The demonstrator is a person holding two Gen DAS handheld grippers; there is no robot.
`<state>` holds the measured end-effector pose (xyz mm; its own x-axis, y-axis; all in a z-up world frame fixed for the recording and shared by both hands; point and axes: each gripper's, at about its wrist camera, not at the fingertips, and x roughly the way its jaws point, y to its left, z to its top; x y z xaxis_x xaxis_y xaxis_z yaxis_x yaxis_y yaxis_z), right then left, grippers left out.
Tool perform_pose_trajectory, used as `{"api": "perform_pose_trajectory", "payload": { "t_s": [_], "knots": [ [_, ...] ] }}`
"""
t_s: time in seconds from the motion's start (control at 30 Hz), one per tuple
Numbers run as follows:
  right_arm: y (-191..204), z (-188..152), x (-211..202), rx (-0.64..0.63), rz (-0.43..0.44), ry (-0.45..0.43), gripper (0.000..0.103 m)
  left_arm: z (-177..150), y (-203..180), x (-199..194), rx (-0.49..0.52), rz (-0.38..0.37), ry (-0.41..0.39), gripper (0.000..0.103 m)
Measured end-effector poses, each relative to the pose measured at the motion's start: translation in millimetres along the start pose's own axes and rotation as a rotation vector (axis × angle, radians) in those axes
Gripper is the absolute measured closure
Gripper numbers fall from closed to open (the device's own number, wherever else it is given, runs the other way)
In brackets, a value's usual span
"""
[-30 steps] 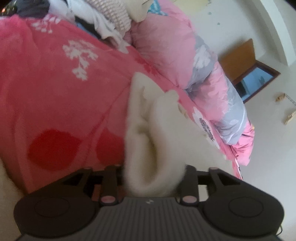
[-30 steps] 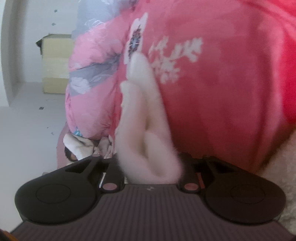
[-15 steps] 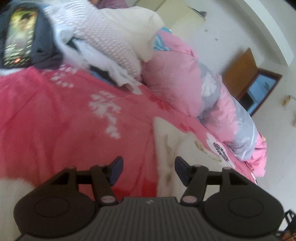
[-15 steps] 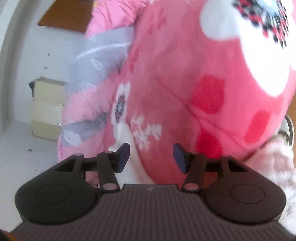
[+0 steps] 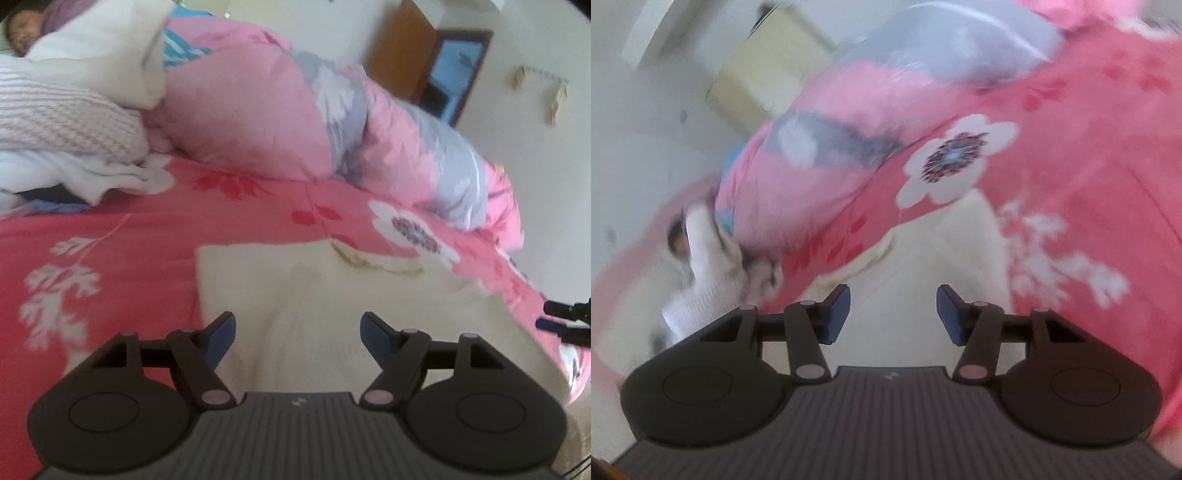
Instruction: Fold towel
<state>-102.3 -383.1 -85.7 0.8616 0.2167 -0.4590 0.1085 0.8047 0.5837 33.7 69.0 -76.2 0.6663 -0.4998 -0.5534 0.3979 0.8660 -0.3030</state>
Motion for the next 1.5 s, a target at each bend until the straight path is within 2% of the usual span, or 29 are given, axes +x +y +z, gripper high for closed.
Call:
{"api": "perform_pose_trajectory", "payload": {
  "t_s": [0.13, 0.27, 0.37, 0.43, 0.57, 0.73, 1.0, 1.07, 1.13, 1.2, 1.4, 1.5],
  "knots": [
    [35.2, -1.9, 31.4, -0.269, 0.008, 0.071, 0.051, 10.1, 6.2, 21.1, 0.025, -0.021, 0.011, 0.034],
    [74.0, -8.4, 61.2, -0.545, 0.061, 0.139, 0.052, 12.4, 23.4, 31.6, -0.008, -0.08, -0.002, 0.041],
    [98.1, -8.0, 88.5, -0.691, 0.111, 0.193, 0.055, 10.0, 33.0, 33.2, -0.022, -0.122, -0.008, 0.044],
    [111.7, -7.5, 108.0, -0.766, 0.145, 0.251, 0.061, 9.1, 36.8, 32.0, -0.025, -0.147, -0.01, 0.044],
    [135.4, -10.6, 138.2, -0.899, 0.206, 0.338, 0.067, 10.2, 46.5, 32.6, -0.083, -0.231, 0.009, 0.046],
    [156.2, -18.5, 162.6, -1.027, 0.26, 0.41, 0.081, 10.8, 53.9, 32.2, -0.125, -0.284, 0.02, 0.047],
    [164.4, -24.8, 186.1, -1.084, 0.28, 0.517, 0.081, 8.7, 48.1, 34.0, -0.103, -0.309, 0.042, 0.047],
    [165.0, -26.1, 186.7, -1.088, 0.277, 0.528, 0.082, 8.2, 46.9, 34.7, -0.097, -0.306, 0.042, 0.047],
    [166.8, -28.8, 184.4, -1.091, 0.274, 0.527, 0.096, 8.1, 46.6, 34.7, -0.096, -0.305, 0.044, 0.047],
    [171.2, -36.5, 177.3, -1.137, 0.257, 0.485, 0.1, 7.6, 46.4, 33.6, -0.094, -0.303, 0.043, 0.047],
    [187.9, -42.2, 154.5, -1.239, 0.204, 0.324, 0.101, 6.7, 45.5, 33.3, -0.094, -0.3, 0.042, 0.047],
    [193.0, -41.0, 152.3, -1.271, 0.18, 0.281, 0.101, 6.7, 45.5, 33.4, -0.093, -0.301, 0.042, 0.047]
  ]
}}
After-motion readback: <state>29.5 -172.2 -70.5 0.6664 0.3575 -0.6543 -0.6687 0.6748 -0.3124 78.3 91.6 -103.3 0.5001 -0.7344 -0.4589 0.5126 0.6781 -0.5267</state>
